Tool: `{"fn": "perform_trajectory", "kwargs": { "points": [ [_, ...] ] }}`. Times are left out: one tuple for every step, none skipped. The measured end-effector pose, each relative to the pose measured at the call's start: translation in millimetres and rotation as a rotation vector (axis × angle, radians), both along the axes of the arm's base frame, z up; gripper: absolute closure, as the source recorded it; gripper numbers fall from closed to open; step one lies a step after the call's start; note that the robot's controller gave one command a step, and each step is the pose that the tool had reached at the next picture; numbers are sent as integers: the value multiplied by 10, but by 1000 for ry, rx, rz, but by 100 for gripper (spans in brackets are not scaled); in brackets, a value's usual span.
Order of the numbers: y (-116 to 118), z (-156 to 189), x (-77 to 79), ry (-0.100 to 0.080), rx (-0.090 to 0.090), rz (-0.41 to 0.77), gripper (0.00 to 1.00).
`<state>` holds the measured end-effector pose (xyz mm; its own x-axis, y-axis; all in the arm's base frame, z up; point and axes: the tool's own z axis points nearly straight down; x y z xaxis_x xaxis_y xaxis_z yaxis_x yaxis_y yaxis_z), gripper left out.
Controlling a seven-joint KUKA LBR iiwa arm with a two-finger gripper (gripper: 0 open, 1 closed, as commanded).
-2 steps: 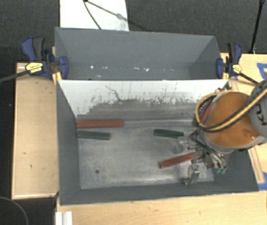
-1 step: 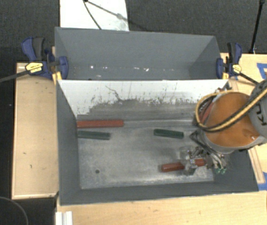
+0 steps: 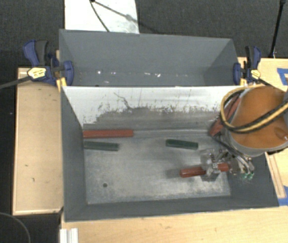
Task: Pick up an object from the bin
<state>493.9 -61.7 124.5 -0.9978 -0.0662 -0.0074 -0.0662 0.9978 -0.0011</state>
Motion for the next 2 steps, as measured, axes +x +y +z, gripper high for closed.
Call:
{"fn": "perform_trajectory", "kwargs": {
  "points": [
    [1,245,14,2,0,-5,100],
    [1,535,29,1,0,-10,100]
  ]
}}
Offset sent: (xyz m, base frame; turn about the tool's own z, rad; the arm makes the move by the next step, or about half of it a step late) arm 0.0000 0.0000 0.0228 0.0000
